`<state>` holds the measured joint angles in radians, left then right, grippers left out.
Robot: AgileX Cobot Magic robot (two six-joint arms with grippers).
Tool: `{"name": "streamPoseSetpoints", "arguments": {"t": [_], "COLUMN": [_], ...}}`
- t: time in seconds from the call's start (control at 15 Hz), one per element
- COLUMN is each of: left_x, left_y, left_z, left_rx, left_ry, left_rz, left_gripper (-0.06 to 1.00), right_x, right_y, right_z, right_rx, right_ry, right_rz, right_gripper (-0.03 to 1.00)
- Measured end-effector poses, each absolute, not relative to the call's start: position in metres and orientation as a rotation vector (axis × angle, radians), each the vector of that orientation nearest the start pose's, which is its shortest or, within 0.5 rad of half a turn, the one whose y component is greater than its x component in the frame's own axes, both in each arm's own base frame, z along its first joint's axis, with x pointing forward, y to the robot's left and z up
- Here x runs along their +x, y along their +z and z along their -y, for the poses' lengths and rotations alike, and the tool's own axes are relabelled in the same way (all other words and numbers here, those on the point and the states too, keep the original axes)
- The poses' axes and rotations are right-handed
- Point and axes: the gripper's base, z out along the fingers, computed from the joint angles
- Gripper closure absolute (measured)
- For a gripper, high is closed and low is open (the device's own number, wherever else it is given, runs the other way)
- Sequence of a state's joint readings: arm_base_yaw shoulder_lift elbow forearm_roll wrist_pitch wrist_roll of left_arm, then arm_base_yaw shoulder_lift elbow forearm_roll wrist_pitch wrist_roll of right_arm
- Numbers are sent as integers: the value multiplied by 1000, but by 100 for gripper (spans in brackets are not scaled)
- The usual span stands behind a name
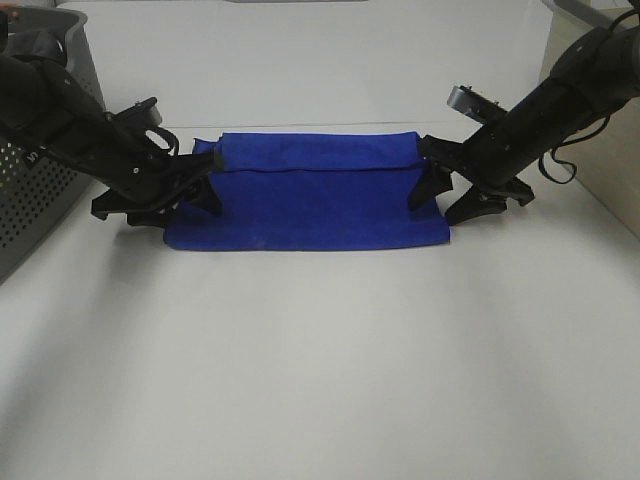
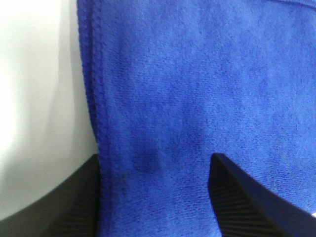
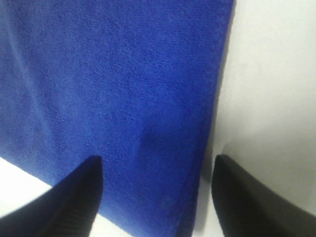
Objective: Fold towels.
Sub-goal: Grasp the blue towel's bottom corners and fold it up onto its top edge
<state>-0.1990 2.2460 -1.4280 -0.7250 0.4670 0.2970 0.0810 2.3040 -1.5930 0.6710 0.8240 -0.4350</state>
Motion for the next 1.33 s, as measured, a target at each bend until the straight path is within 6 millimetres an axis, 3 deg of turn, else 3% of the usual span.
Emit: {"name": "streamPoseSetpoints", "arguments": {"t": [0.13, 0.27, 0.33, 0.6, 0.73, 1.0, 1.13, 1.33], "left_x": [432, 430, 429, 422, 401, 364, 368, 392], "left_y": [89, 85, 85, 87, 99, 104, 118, 148], "left_z": [122, 124, 125, 126, 121, 115, 115, 120], "left_rx": [-93, -88, -82, -18, 8, 3, 13, -45], "left_ry": [-586, -588, -596, -615, -596, -598, -598, -617], "left_rz": [-2714, -2727, -2739, -2805, -2845, -2924, -2878, -2764], "left_gripper": [51, 80, 89, 91, 91, 91, 91, 91], "right_x": [447, 447, 446, 436, 418, 375, 377, 402], "right_y": [95, 92, 92, 92, 95, 116, 128, 149], "right_z": [-82, -82, -82, -82, -78, -74, -74, -76], "right_rx": [-119, -87, -64, -49, -50, -46, -58, -84], "right_ry": [732, 740, 744, 770, 731, 698, 691, 681], "right_rz": [-2865, -2877, -2888, -2963, -2995, -3022, -2984, -2887], "right_gripper": [53, 83, 94, 97, 97, 97, 97, 97]}}
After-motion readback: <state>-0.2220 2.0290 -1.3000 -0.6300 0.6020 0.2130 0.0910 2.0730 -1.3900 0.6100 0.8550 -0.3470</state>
